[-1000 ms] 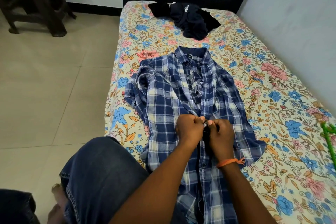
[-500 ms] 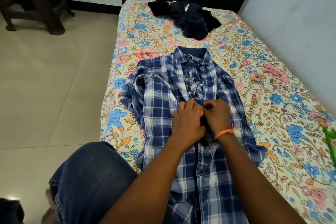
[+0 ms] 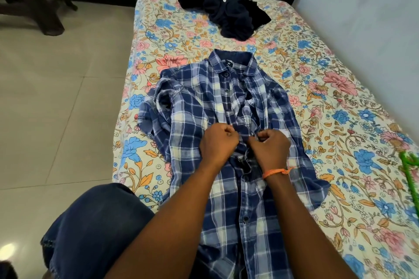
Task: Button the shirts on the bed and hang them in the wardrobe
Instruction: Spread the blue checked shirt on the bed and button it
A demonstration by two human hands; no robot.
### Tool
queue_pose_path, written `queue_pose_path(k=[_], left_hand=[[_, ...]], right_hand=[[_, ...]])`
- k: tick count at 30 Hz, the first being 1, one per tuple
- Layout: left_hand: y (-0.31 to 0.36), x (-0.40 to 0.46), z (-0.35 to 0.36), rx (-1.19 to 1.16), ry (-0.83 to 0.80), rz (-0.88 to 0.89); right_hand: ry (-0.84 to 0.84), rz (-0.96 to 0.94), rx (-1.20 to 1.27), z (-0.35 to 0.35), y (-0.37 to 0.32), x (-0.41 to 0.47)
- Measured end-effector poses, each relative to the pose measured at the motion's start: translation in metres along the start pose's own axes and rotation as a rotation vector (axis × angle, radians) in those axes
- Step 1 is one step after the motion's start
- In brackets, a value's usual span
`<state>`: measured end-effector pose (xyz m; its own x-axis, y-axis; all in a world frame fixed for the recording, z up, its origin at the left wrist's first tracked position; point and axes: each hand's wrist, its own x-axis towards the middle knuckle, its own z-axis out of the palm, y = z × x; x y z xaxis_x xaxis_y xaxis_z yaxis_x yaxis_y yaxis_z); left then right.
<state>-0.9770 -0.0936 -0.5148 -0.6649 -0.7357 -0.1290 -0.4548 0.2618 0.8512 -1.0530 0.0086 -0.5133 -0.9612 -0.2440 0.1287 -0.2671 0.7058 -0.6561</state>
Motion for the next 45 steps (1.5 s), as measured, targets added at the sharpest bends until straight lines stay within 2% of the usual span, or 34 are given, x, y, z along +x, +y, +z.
queue_pose_path(k=[7,11,15,17,20,28,34,37,45], left_hand=[[-0.003,0.005,0.004,0.033,0.032,0.008],[-0.006,0.008,0.003,-0.098,-0.059,-0.068],[-0.002,0.003,-0.005,-0.373,-0.201,-0.072],[-0.005,0.0,-0.007,-0.414,-0.252,-0.06],[-0.01,-0.005,-0.01,-0.438,-0.29,-0.063],[-0.014,-0.013,-0.007,-0.371,-0.248,-0.094],[-0.011,-0.014,-0.007,-0.386,-0.233,-0.115],[-0.008,-0.015,-0.011,-0.437,-0.231,-0.109],[-0.003,-0.018,-0.016,-0.466,-0.188,-0.177]], right_hand=[[0.07,0.157,0.215,-0.002,0.003,-0.006],[0.107,0.215,0.294,0.004,-0.002,-0.009],[0.172,-0.007,0.243,0.014,-0.008,-0.035],[0.22,-0.111,0.186,0.021,-0.007,-0.05],[0.252,-0.144,0.164,0.025,-0.004,-0.059],[0.173,-0.074,0.408,0.02,-0.001,-0.063],[-0.023,0.204,0.726,0.009,0.001,-0.054],[-0.116,0.247,0.796,0.0,0.001,-0.051],[-0.042,0.193,0.751,0.004,-0.005,-0.058]])
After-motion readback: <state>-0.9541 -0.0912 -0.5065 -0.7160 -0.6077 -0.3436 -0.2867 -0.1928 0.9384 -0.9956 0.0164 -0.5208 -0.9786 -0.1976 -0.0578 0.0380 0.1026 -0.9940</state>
